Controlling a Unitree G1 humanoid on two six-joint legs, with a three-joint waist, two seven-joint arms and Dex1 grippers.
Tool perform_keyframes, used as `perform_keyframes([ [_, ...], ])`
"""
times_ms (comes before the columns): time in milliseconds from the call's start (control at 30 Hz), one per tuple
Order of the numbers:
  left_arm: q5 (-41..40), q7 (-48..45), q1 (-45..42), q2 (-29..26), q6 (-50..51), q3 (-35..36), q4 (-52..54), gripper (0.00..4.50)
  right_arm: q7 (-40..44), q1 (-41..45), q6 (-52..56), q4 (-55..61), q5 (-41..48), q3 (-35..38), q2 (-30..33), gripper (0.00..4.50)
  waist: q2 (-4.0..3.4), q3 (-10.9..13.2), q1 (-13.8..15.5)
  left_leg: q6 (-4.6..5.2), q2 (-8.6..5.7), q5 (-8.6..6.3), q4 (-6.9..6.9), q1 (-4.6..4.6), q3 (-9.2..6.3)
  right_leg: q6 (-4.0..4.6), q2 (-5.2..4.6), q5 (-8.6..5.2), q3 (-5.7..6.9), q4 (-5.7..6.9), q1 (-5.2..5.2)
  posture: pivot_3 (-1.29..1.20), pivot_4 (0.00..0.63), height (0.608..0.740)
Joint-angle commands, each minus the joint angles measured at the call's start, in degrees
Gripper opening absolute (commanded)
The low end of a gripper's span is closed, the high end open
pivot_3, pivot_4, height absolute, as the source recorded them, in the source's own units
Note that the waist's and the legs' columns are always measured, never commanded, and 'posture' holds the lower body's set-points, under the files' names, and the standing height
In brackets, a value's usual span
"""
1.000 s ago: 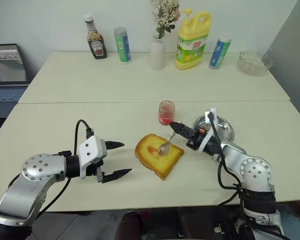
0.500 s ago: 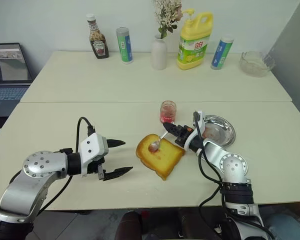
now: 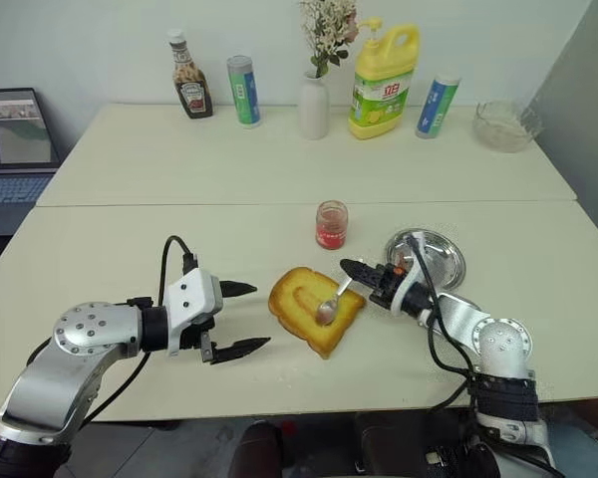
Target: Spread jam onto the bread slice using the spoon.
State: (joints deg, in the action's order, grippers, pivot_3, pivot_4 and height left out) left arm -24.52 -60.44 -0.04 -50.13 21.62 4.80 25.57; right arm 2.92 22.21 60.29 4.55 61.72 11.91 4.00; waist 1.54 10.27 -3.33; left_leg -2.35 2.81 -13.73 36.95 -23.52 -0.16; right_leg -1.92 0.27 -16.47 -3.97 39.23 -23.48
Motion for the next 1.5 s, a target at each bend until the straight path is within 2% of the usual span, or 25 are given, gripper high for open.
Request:
perform_keyframes([
  [33, -1.09, -1.16, 0.67, -0.96, -0.38, 0.91, 2.01, 4.5, -3.07, 2.97, -3.66, -2.58, -2.12, 1.32, -2.46, 0.03, 0.0, 0.0, 0.0, 0.0, 0.0, 0.0, 0.0, 0.0, 0.0, 0.0, 0.0, 0.0, 0.0, 0.0, 0.0, 0.0, 0.15, 0.74],
  [133, -1.08, -2.05, 1.11, -1.25, -0.46, 0.94, 1.89, 4.5, -4.5, 4.48, -5.51, -4.55, -3.21, 2.31, -3.89, 0.03, 0.0, 0.0, 0.02, 0.0, 0.0, 0.0, 0.0, 0.01, 0.01, 0.0, 0.0, 0.0, -0.01, 0.01, 0.0, 0.0, 0.15, 0.74],
  [233, -0.61, -2.83, 1.9, -1.41, -1.17, 0.94, 2.0, 4.5, -3.24, 4.15, -4.71, -4.26, -3.55, 1.87, -2.62, 0.03, 0.0, 0.0, 0.03, 0.0, 0.0, 0.0, 0.0, 0.01, 0.03, 0.0, -0.01, 0.0, -0.01, -0.01, 0.0, 0.0, 0.15, 0.74],
  [600, 2.09, -3.66, 4.28, -1.22, -6.04, 0.95, -0.49, 4.5, 0.43, -3.36, 6.47, 4.32, 7.27, 4.28, 7.33, 0.03, 0.01, -0.01, 0.2, 0.0, -0.01, 0.0, -0.02, 0.02, 0.04, 0.0, -0.03, 0.0, -0.02, -0.06, 0.04, 0.0, 0.15, 0.74],
  [667, 2.4, -3.42, 4.61, -0.8, -7.28, 1.38, -1.98, 4.5, -0.13, -3.11, 5.01, 3.92, 6.73, 3.96, 6.64, 0.03, 0.01, -0.01, 0.14, 0.0, -0.01, 0.0, -0.02, 0.05, 0.05, 0.0, -0.03, 0.0, -0.03, -0.07, 0.06, 0.0, 0.15, 0.74],
  [967, 0.92, -3.57, 6.1, -0.65, -8.02, 2.69, -2.2, 4.5, -4.8, 2.72, -8.11, -3.64, -2.1, 3.58, -3.75, 0.03, 0.0, -0.01, -0.19, 0.0, 0.11, 0.0, -0.02, 0.11, 0.1, 0.04, 0.1, 0.02, -0.08, -0.04, 0.05, 0.0, 0.15, 0.74],
  [1200, -0.76, -1.08, 6.21, 0.05, -6.07, 5.47, -1.05, 4.5, -6.61, 6.4, -4.85, -0.51, 2.29, 4.38, -4.56, 0.03, 0.0, 0.0, -0.06, 0.0, 0.11, 0.0, -0.03, 0.1, 0.11, 0.05, 0.08, 0.02, -0.08, -0.07, 0.05, 0.0, 0.15, 0.74],
  [1333, -0.98, -0.23, 7.41, -0.25, -5.36, 6.7, 0.09, 4.5, -6.81, 7.38, -5.2, 1.17, 1.68, 2.64, -5.36, 0.03, -0.01, 0.0, -0.07, 0.0, 0.13, 0.0, -0.04, 0.09, 0.1, 0.05, 0.08, 0.02, -0.07, -0.06, 0.03, 0.0, 0.15, 0.74],
  [1500, -0.49, 1.43, 8.41, -0.27, -4.75, 7.44, 1.09, 4.5, 0.38, 6.98, -7.64, 5.73, -6.38, -5.9, -1.65, 0.03, -0.01, 0.0, -0.07, 0.0, 0.13, -0.01, -0.08, 0.08, 0.1, 0.05, 0.08, 0.02, -0.07, -0.09, 0.0, 0.0, 0.15, 0.74],
])
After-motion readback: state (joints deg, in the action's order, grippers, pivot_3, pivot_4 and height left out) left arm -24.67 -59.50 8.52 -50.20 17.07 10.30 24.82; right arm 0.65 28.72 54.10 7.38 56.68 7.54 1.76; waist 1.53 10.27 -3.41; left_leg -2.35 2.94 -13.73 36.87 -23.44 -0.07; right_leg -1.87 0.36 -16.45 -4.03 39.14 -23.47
